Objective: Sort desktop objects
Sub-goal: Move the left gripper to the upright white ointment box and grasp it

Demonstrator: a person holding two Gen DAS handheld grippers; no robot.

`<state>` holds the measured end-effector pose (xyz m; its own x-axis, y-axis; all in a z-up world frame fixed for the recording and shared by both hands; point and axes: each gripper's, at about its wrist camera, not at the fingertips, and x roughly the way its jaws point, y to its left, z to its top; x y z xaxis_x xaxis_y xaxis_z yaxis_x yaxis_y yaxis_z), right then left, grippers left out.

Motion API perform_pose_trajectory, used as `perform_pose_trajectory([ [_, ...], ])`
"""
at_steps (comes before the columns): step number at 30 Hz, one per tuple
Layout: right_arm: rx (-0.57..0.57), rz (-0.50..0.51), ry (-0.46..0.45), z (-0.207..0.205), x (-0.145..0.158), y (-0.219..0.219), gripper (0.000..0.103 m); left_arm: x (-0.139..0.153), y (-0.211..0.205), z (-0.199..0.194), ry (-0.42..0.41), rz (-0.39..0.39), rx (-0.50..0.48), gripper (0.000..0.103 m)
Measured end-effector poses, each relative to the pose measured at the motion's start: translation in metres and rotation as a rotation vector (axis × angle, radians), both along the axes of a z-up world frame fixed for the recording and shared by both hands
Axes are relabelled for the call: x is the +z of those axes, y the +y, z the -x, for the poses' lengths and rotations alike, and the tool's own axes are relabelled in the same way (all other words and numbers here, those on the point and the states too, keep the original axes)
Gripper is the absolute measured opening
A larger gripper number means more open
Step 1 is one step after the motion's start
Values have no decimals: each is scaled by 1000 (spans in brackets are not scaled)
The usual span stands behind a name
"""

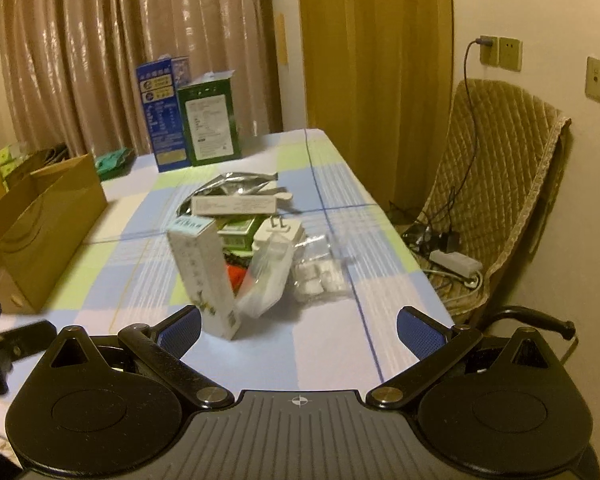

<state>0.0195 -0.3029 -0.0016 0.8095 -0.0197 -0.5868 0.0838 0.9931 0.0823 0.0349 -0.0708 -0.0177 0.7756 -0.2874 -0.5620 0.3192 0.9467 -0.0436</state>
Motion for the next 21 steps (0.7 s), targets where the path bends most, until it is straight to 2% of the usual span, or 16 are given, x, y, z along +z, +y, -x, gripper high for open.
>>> perform_pose_trajectory([
  [8, -4, 10, 19, -24, -6, -10, 101, -13, -35, -30, 25, -48, -126, 102],
  [12, -33, -9, 23, -34, -10, -16, 101, -22, -49, -41, 19, -32, -178, 102],
  [14, -47, -1, 28, -39, -12, -17, 101, -26, -56, -47, 3, -35, -213, 98],
  [16, -57, -1, 29, -42, -13, -20, 101, -30, -64, -55, -7, -40, -252, 86],
  [21, -84, 7, 33, -48, -18, -24, 101, -40, -80, -73, -18, -33, -315, 83],
])
